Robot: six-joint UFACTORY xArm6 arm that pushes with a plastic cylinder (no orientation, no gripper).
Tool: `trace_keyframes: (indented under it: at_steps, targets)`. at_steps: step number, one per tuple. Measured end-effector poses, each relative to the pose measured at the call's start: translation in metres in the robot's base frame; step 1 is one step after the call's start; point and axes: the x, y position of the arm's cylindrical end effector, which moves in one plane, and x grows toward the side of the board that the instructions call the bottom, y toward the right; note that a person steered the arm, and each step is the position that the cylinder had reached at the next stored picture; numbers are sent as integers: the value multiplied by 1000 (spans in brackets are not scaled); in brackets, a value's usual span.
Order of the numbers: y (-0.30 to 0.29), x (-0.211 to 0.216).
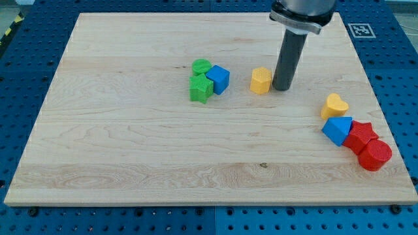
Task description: Move the yellow hexagon to the top of the blue cube
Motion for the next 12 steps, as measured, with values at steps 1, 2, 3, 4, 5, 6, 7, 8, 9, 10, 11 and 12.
trace_keyframes:
  at_steps: [1,2,3,4,5,6,7,8,9,10,11,12]
  targets:
    - [-10,23]
    - [-20,3]
    - [-23,-5]
    - [-17,-5]
    - [-5,-9]
    - [-2,-9]
    - [-8,-9]
    - [-16,-10]
    - [-28,-20]
    - [-50,-32]
    - [-60,-33]
    - [-66,-53]
